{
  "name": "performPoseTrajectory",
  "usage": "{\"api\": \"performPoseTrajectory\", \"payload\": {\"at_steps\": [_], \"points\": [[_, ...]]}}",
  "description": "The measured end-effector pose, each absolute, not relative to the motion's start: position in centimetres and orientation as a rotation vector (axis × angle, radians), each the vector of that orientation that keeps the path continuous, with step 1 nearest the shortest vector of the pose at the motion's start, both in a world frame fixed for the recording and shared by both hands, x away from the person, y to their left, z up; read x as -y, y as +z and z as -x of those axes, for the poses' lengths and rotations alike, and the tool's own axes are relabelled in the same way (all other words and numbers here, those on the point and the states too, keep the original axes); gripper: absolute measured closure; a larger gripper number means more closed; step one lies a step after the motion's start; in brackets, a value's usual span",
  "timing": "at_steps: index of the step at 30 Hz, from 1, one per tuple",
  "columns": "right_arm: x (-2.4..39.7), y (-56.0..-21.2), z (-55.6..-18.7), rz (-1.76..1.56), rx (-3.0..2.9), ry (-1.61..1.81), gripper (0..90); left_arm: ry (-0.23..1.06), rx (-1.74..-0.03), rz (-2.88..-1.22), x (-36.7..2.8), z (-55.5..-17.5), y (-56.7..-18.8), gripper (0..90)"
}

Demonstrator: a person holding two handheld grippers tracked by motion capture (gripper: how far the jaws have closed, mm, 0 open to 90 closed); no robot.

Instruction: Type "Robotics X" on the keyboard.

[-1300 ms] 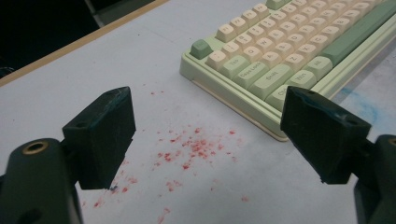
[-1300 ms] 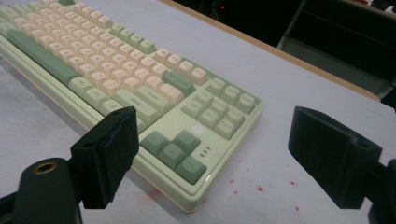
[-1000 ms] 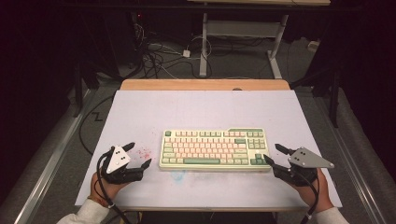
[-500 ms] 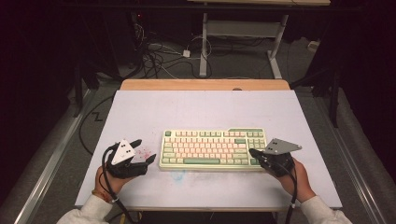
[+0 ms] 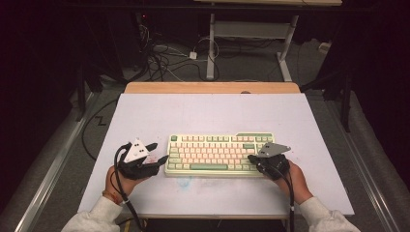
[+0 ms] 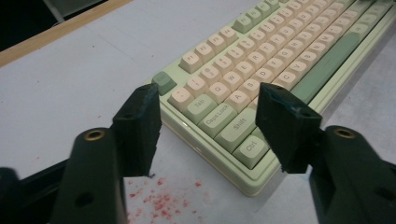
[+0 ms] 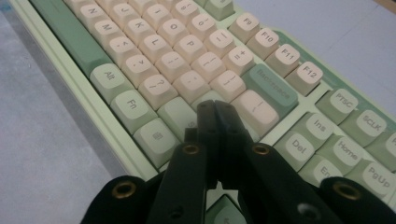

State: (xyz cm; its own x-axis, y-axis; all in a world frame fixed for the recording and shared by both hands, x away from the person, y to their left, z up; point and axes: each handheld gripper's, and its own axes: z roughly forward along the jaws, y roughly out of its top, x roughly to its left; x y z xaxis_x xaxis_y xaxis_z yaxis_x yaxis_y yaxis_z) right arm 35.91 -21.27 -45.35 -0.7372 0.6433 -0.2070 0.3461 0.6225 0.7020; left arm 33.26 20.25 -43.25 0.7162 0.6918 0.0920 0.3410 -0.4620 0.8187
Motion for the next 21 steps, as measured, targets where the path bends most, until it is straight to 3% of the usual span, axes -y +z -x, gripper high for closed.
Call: {"api": "performPoseTrajectory", "payload": {"at_steps": [3, 7, 10, 21], "points": [[21.1, -45.5, -35.7, -0.769, -2.399, 0.907, 90.0, 0.506, -0.765, -2.104, -19.8, -33.5, -42.9, 64.0], [21.2, -45.6, -35.7, -0.780, -2.396, 0.921, 90.0, 0.454, -0.719, -2.143, -18.8, -34.1, -42.5, 81.4], [21.2, -45.6, -35.7, -0.774, -2.388, 0.915, 90.0, 0.432, -0.683, -2.177, -17.7, -34.6, -42.1, 84.8], [21.3, -45.7, -35.6, -0.775, -2.383, 0.928, 90.0, 0.366, -0.595, -2.273, -13.8, -36.7, -42.0, 84.8]]}}
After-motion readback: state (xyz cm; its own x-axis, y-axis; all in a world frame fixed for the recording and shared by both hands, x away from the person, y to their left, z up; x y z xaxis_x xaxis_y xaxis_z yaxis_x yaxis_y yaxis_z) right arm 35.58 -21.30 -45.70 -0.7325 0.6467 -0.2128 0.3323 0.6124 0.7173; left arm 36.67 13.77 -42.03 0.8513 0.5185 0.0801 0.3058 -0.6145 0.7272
